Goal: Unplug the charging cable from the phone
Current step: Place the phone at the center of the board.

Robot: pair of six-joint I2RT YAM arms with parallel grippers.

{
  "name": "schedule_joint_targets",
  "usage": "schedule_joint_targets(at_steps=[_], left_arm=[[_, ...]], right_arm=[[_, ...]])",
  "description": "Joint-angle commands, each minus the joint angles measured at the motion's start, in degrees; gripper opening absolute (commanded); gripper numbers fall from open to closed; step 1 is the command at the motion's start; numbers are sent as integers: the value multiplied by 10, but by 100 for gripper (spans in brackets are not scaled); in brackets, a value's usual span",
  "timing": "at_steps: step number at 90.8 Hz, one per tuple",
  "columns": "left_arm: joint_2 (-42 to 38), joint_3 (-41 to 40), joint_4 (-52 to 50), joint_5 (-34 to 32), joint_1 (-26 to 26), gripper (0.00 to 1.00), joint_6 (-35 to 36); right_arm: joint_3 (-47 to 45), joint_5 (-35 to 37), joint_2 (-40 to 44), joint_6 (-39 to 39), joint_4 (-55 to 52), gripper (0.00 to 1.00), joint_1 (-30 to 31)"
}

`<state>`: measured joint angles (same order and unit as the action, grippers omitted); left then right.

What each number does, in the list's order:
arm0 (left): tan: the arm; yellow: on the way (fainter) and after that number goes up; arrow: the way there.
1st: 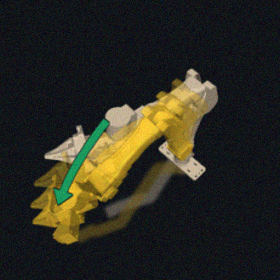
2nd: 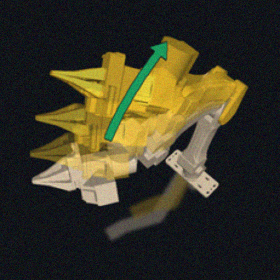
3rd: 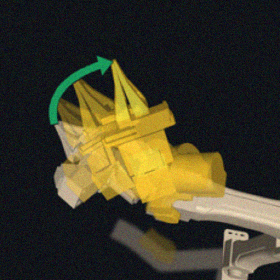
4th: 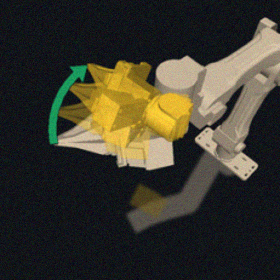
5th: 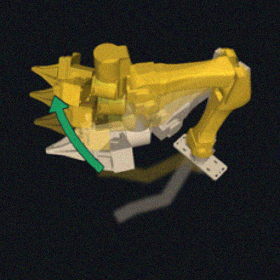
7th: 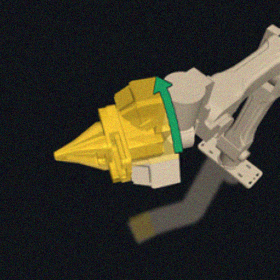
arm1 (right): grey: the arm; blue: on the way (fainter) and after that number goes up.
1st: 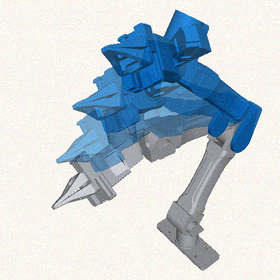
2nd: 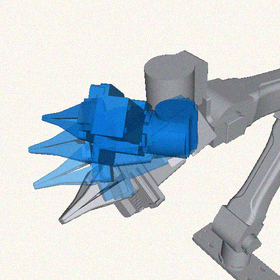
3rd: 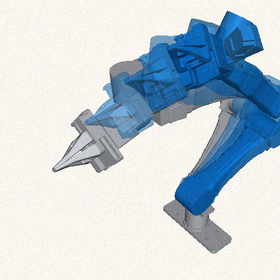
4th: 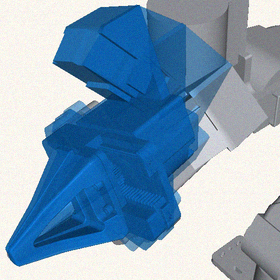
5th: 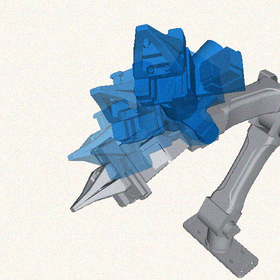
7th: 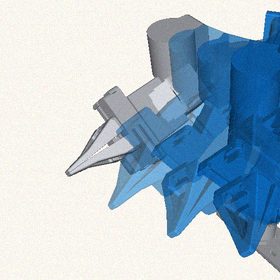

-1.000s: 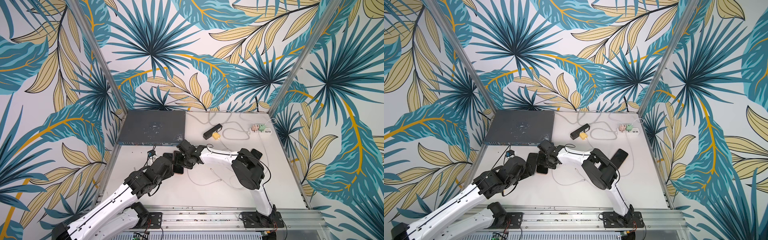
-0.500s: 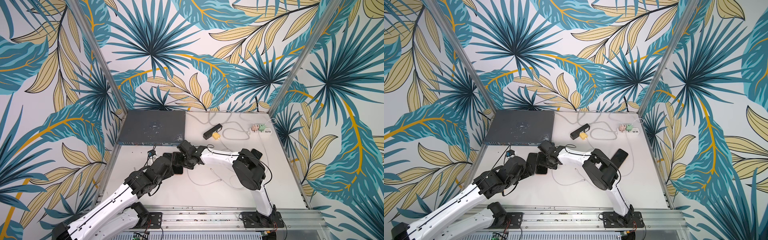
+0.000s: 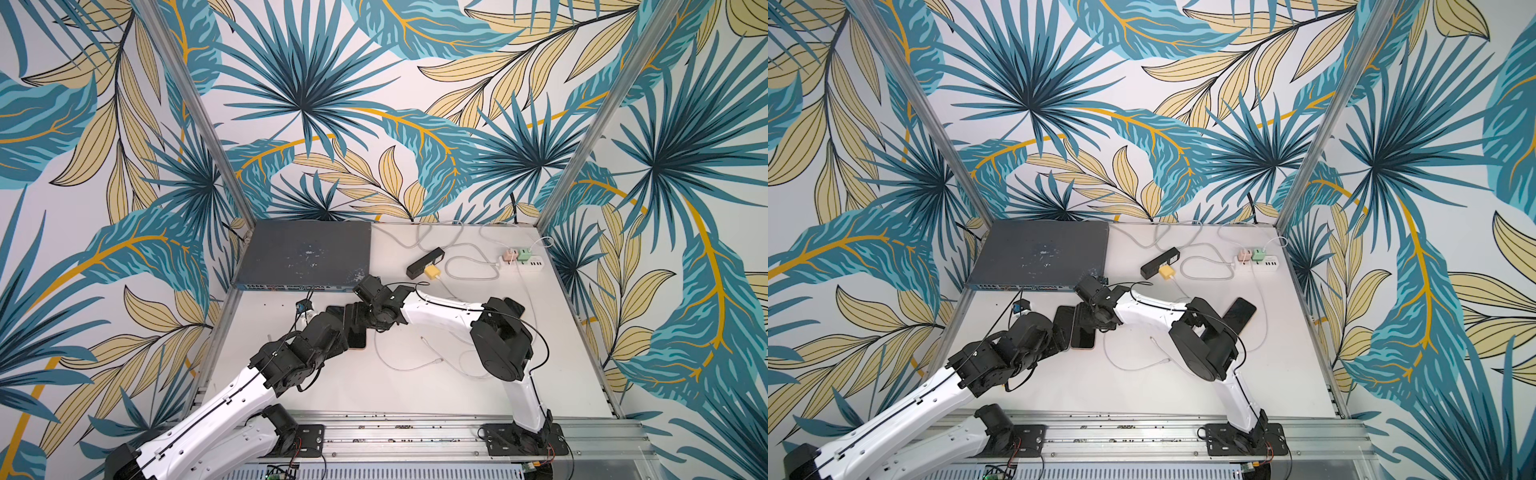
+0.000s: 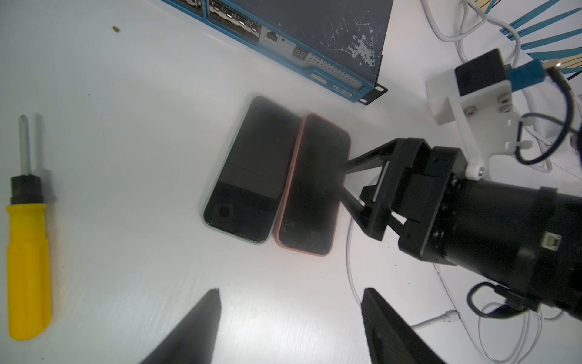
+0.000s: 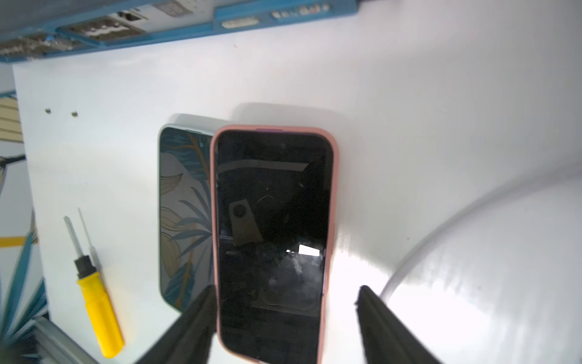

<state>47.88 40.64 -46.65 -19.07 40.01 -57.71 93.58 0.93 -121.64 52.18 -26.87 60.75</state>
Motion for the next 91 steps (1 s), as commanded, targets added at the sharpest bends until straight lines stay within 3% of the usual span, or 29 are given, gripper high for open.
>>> schedule_joint_targets(at_steps=[1,6,14,17,29,45,62,91], left_arm=[[-13,18,-21,-22,-5,73,12],[-16,18,-25,-21,-9,73,14],[-24,18,-34,-20,-20,73,14],[-28,16,-36,-18,-24,73,14],[-38,11,-39,-15,-29,73,14],[-49,8,-44,-21,-29,73,1],[-73,4,-65,-37,-30,72,-21],[-82,-3,-72,-40,-30,73,-25]], right_arm=[[22,34,2,-62,-40,48,2],[19,32,7,-73,-29,29,2],[27,28,5,-87,-27,9,2],[29,30,5,-88,-28,6,2],[18,30,4,-110,-22,2,2],[63,-26,-13,-158,-11,0,4],[166,-88,-83,-175,-47,0,6],[342,-90,-198,-190,-165,0,8]])
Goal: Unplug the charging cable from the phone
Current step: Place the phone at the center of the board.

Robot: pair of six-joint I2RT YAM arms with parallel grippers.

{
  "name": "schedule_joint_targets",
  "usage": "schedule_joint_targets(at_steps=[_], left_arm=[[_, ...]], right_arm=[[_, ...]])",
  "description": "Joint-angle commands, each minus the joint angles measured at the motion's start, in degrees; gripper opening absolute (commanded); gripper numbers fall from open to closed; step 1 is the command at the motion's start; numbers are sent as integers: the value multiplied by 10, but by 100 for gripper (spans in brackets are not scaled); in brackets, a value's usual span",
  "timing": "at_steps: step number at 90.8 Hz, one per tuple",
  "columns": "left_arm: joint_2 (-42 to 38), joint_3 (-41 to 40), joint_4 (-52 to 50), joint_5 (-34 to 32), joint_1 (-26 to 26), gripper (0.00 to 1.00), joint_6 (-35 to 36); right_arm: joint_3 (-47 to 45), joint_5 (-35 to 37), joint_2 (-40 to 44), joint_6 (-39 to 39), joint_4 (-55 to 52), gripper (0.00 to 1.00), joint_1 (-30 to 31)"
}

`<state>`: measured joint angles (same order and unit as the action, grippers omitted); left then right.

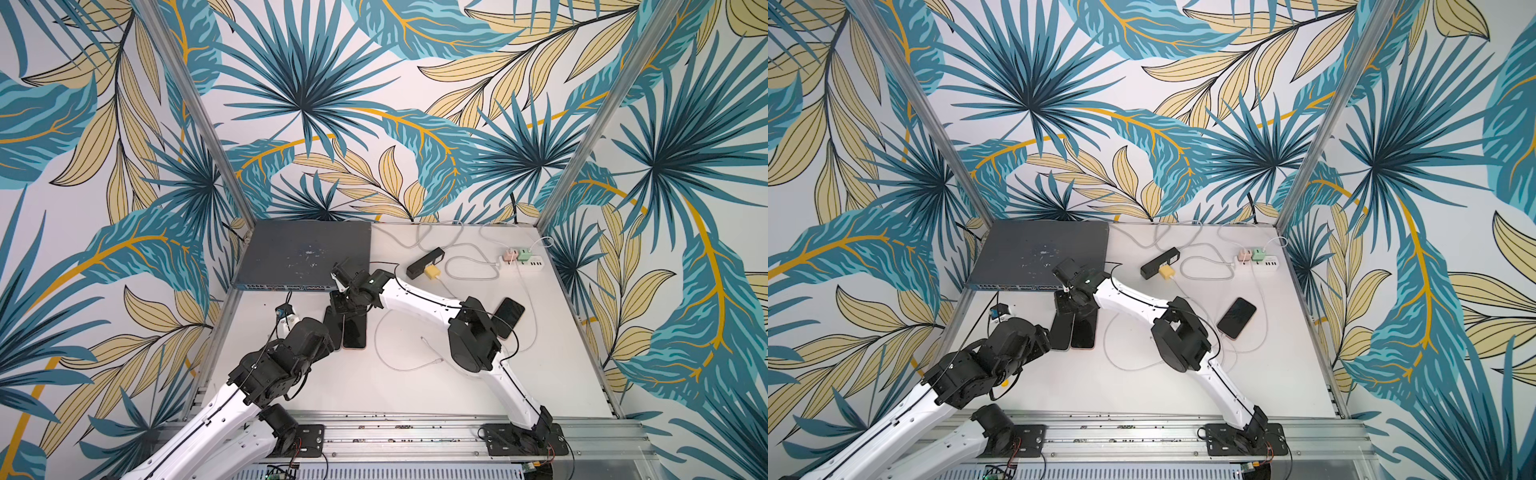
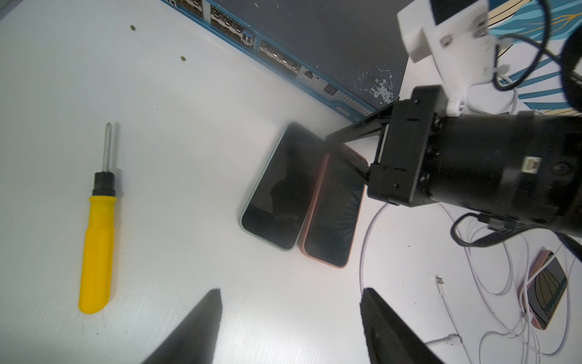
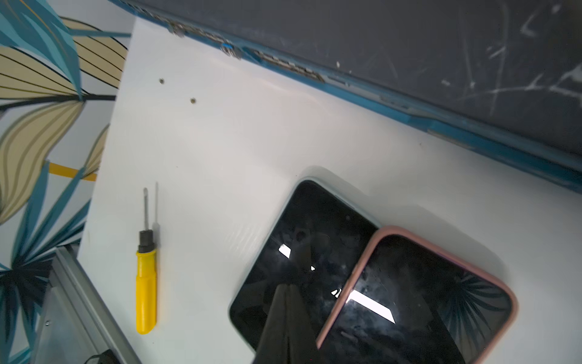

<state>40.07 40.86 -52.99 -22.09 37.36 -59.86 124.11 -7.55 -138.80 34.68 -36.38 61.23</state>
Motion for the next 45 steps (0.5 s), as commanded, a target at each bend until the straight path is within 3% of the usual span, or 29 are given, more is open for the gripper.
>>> schedule_joint_targets(at_steps=[1,12,45], left_arm=[[-4,-5,-8,-9,-4,73,-3],[-5,-6,-6,-10,-4,72,-3],[-5,-13,-3,-8,-4,72,-3]], right_arm=[[40,-5,-30,-15,-74,0,3],[75,7,-53,-18,-113,0,5],[64,39,-52,-16,-134,0,5]])
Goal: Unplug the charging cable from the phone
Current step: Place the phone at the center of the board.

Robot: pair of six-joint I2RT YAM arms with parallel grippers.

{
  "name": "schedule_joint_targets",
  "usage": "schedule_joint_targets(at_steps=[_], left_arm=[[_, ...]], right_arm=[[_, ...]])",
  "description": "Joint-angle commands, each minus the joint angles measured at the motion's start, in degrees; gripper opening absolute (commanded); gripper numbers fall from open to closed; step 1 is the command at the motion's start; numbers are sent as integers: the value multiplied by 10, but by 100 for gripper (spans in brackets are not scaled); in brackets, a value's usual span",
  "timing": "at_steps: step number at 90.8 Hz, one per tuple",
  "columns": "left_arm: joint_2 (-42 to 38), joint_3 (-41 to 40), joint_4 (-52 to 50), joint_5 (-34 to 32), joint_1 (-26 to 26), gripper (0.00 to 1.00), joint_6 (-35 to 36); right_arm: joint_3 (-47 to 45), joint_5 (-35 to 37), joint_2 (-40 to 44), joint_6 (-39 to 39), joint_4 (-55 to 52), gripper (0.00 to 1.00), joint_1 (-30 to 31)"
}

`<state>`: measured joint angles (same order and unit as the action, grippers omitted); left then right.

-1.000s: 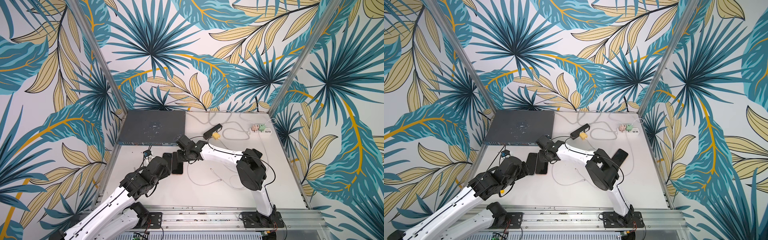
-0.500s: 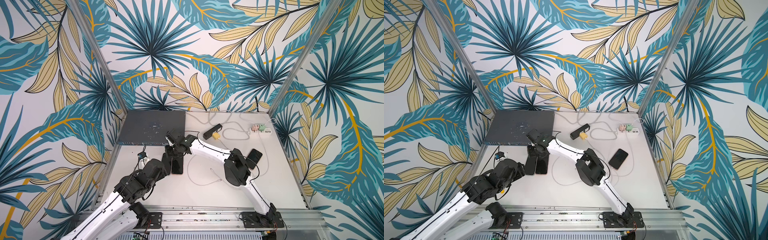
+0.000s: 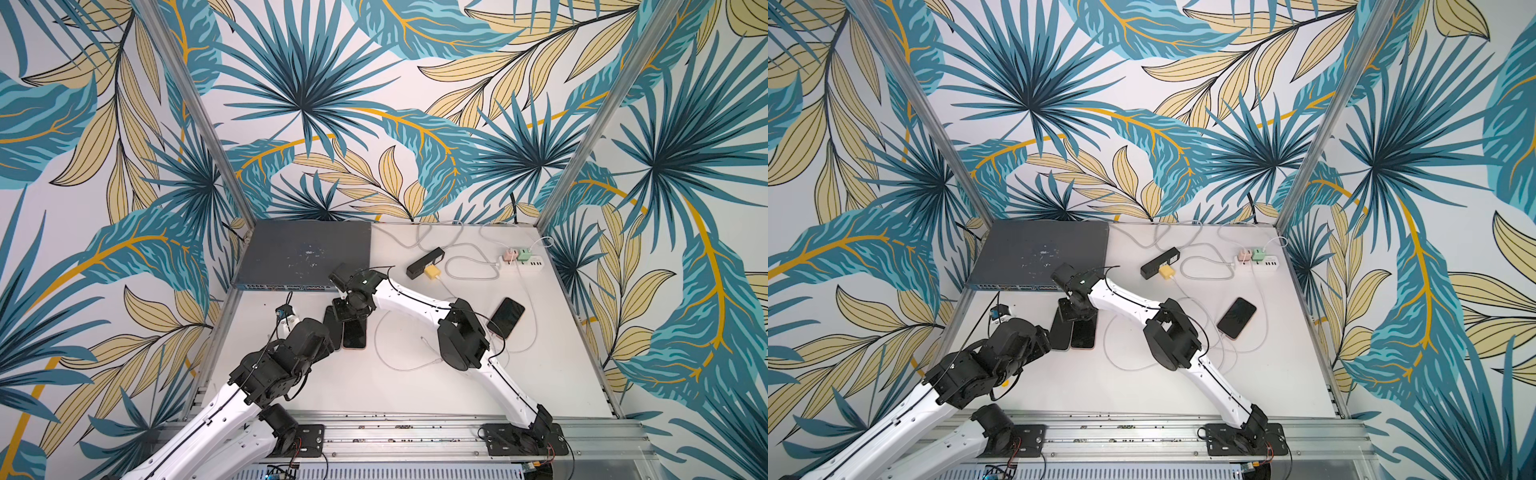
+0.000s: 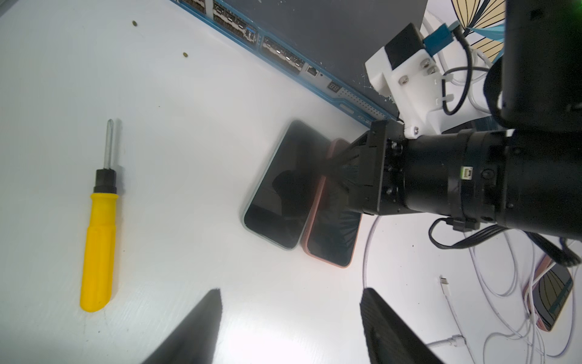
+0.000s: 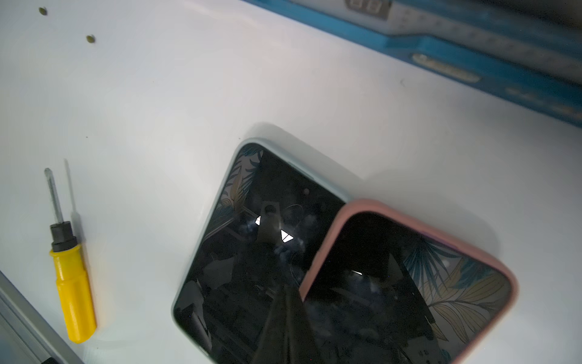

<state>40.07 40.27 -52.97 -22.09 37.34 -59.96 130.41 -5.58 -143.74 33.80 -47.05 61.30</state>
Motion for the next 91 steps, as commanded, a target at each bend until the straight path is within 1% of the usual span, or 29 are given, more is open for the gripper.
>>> schedule_joint_targets(at_steps=[1,22,37,57,91], left_arm=[[-5,-8,-3,-8,-3,72,-2],[-6,-15,4,-2,-3,73,-4],[-4,-19,7,0,-3,72,-4],[-3,-19,9,-1,-3,72,-5],[-3,-20,8,2,-3,72,-7]], right_arm=[[1,20,-2,-8,-28,0,3],[4,39,4,-12,-36,0,4],[15,28,15,-18,-12,0,12],[71,7,-22,-13,-28,0,16],[76,10,-47,-10,-31,0,15]])
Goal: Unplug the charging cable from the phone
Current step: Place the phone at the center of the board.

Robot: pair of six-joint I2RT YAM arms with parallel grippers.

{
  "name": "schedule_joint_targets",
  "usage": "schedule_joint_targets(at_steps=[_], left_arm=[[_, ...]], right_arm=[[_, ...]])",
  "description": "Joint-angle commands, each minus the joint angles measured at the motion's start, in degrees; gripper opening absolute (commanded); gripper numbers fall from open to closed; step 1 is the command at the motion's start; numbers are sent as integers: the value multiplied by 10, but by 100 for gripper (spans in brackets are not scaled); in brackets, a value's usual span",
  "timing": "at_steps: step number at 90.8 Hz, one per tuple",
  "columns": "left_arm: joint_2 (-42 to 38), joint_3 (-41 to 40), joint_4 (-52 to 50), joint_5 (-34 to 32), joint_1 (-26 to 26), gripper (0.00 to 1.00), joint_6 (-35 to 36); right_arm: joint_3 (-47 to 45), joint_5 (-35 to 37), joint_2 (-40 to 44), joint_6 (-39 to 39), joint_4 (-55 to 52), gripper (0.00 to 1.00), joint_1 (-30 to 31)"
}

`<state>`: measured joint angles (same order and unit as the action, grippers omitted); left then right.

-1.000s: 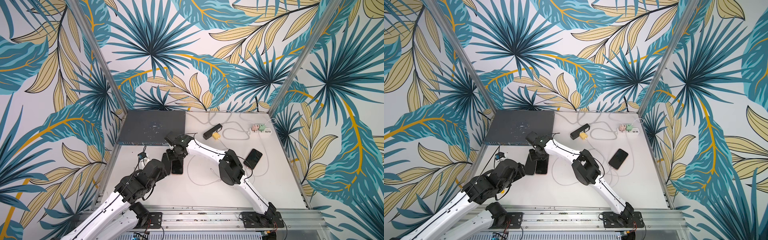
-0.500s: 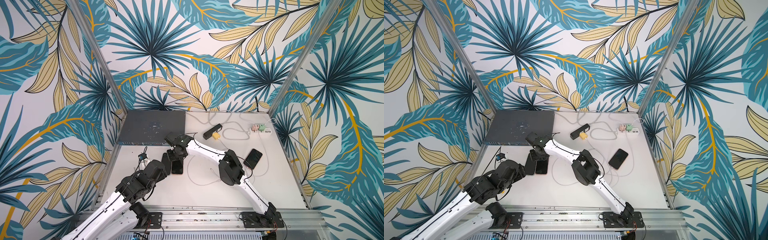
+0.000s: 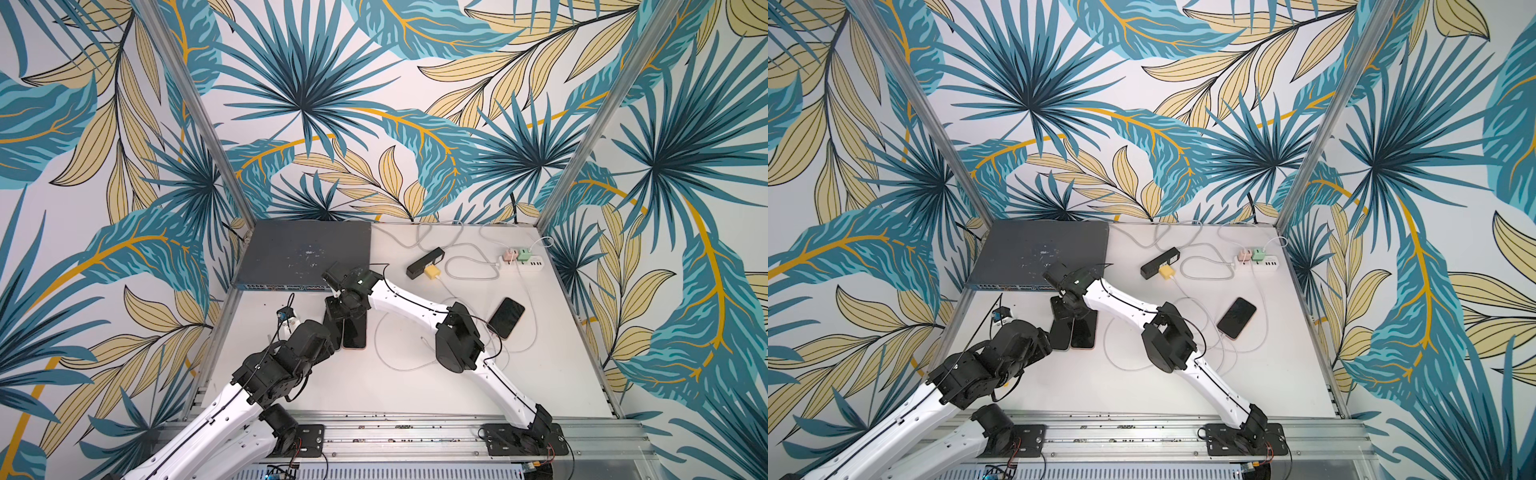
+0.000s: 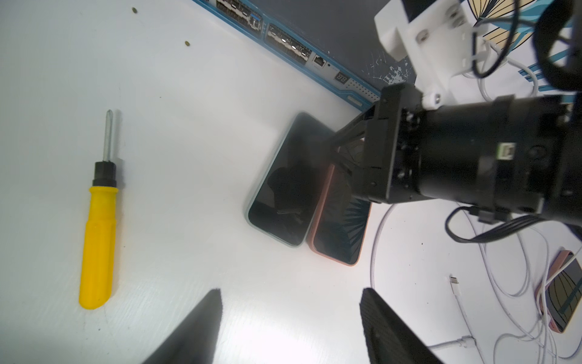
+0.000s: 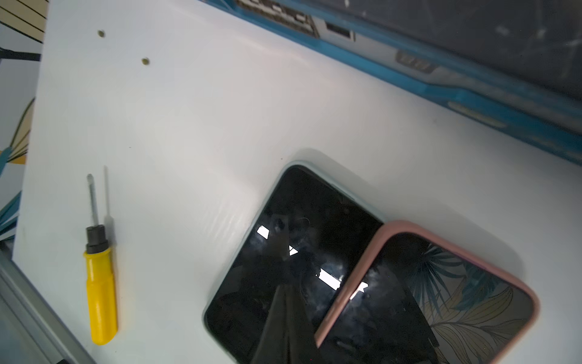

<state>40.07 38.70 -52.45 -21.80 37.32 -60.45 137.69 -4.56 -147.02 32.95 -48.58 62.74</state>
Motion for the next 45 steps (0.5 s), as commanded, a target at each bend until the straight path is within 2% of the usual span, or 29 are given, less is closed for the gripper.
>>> schedule_joint_targets(at_steps=[1,45], left_arm=[[-3,-5,2,-1,-3,72,-2],[-3,-9,6,-2,-3,72,-2]], right_arm=[[3,0,-15,-1,-16,0,1],[4,23,-22,-9,-52,0,-2]])
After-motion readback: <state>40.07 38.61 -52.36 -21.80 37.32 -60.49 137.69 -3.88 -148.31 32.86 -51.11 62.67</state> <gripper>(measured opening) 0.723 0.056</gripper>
